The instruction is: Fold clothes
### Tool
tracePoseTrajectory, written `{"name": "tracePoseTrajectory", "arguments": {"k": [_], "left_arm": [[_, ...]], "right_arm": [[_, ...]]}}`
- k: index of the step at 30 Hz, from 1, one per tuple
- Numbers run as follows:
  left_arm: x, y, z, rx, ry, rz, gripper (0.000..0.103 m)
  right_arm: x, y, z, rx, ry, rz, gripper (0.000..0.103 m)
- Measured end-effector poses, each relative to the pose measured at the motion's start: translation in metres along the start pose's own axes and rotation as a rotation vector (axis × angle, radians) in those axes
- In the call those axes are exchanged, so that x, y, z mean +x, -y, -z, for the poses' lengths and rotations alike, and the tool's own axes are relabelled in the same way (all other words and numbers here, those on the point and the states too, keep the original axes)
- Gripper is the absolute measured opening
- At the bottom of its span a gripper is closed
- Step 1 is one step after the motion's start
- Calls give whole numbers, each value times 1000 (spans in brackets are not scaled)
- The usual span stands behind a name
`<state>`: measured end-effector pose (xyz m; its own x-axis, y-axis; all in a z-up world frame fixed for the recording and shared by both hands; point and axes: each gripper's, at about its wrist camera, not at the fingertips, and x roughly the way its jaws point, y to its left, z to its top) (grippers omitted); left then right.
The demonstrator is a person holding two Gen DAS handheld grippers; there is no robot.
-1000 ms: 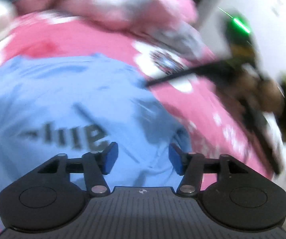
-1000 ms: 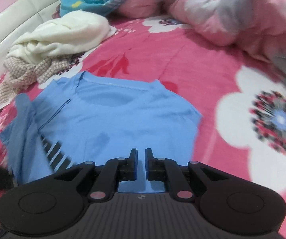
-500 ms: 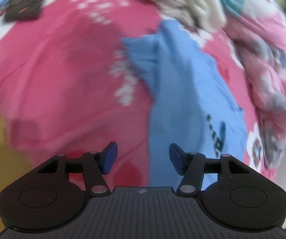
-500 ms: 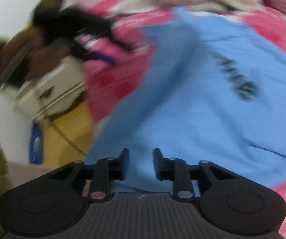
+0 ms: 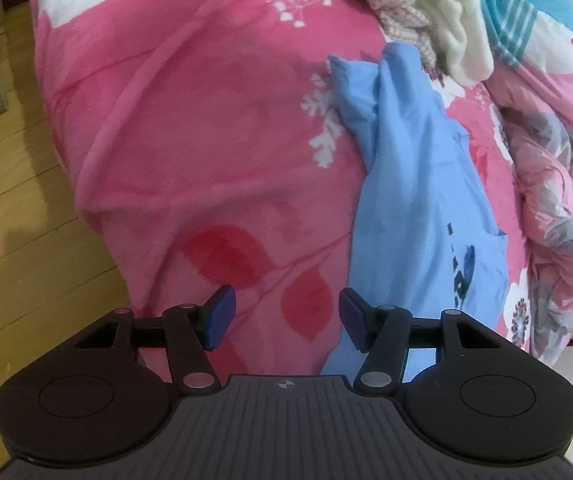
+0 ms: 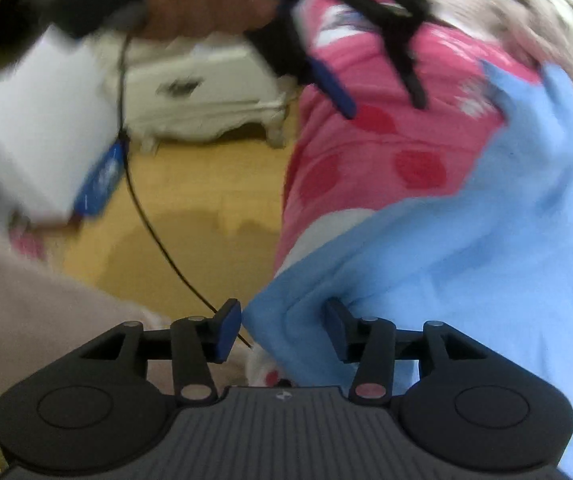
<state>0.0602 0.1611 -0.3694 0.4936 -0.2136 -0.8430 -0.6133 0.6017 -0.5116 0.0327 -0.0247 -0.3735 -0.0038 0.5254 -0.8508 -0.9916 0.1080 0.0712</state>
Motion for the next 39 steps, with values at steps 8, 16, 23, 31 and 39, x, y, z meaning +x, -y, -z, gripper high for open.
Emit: {"name": "tracePoseTrajectory", "arguments": {"k": [8, 16, 23, 31, 39], "left_arm": [[-1, 3, 3, 30, -8, 3, 57], [8, 35, -3, 117, -13, 39, 57], [21, 67, -9, 161, -20, 94, 57], [43, 91, -5, 248, -70, 56, 57], [53, 116, -8, 318, -53, 23, 57]], "right_arm": [[-24, 22, 4, 220, 48, -30, 5], [-100, 119, 48, 897, 311, -132, 3], [-215, 217, 168, 1287, 679, 167, 3], [-169, 267, 301, 1661, 712, 288, 4], [-156, 261, 338, 1852, 806, 170, 47]]}}
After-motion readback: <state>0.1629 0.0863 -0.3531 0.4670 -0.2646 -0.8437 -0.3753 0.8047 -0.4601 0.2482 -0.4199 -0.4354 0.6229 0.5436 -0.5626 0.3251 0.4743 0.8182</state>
